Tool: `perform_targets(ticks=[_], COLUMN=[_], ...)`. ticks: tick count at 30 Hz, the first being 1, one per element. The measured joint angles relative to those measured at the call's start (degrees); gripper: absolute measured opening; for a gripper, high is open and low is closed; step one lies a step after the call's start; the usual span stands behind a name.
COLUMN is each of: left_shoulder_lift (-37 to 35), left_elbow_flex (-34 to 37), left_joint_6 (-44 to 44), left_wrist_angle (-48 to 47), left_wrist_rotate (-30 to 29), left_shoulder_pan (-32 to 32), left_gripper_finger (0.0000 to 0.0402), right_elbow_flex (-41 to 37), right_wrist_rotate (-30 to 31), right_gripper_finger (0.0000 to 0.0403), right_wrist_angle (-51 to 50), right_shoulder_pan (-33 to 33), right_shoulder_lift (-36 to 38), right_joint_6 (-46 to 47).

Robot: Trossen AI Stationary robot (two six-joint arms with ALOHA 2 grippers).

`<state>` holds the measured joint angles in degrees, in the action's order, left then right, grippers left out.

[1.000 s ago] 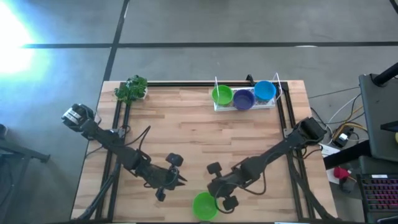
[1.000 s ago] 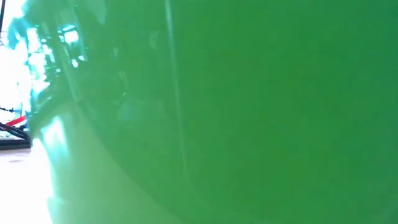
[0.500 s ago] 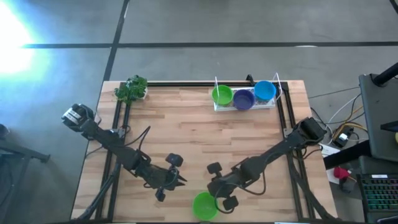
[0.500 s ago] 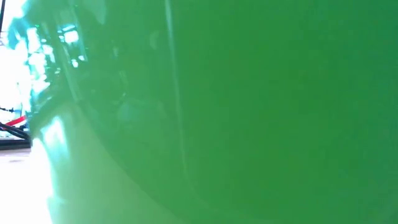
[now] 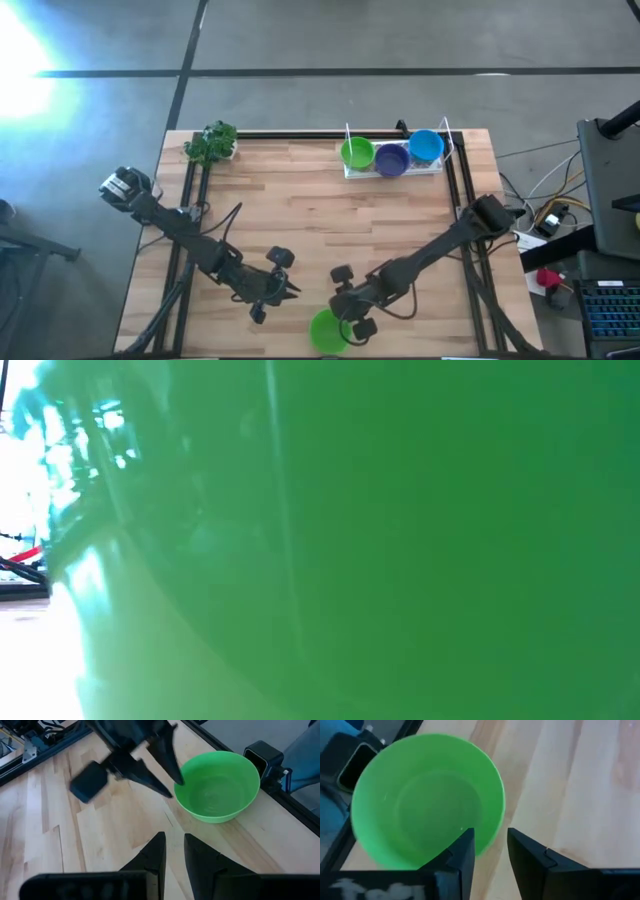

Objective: Pick & Place Mini bowls
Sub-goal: Stack the green bowl on top of the green bowl on the shelf

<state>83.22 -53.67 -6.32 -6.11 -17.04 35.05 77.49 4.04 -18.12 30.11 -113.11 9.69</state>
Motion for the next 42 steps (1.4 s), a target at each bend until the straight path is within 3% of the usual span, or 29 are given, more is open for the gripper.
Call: perform_targets(ticks=[14, 23, 27, 30, 33, 42], left_shoulder_lift=[0.0, 0.0, 0.0, 0.0, 0.0, 0.0], left_elbow_flex=[0.0, 0.0, 0.0, 0.0, 0.1, 0.1], left_joint_6=[0.3, 0.3, 0.3, 0.3, 0.3, 0.2], left_wrist_angle=[-0.4, -0.3, -0.3, -0.3, -0.3, -0.4], left_wrist_rotate=[-0.2, -0.2, -0.2, -0.2, -0.2, -0.2], left_shoulder_pan=[0.0, 0.0, 0.0, 0.0, 0.0, 0.0], left_gripper_finger=[0.0064, 0.0064, 0.0064, 0.0064, 0.0064, 0.0064], right_elbow_flex=[0.2, -2.5, -2.5, -2.5, -2.5, -1.0], right_wrist_rotate=[-1.4, -4.1, -4.1, -4.1, -4.0, 0.5], right_gripper_finger=[0.0109, 0.0092, 0.0065, 0.0022, 0.0012, 0.0008], right_wrist_angle=[0.4, 5.6, 5.4, 5.4, 5.2, -6.6], right_shoulder_pan=[-0.6, -1.1, -1.0, -1.0, -1.0, -2.6], right_shoulder_lift=[-2.0, -2.3, -2.3, -2.3, -2.2, 5.0], right_joint_6=[-1.1, 2.9, 3.4, 3.7, 3.8, 1.9])
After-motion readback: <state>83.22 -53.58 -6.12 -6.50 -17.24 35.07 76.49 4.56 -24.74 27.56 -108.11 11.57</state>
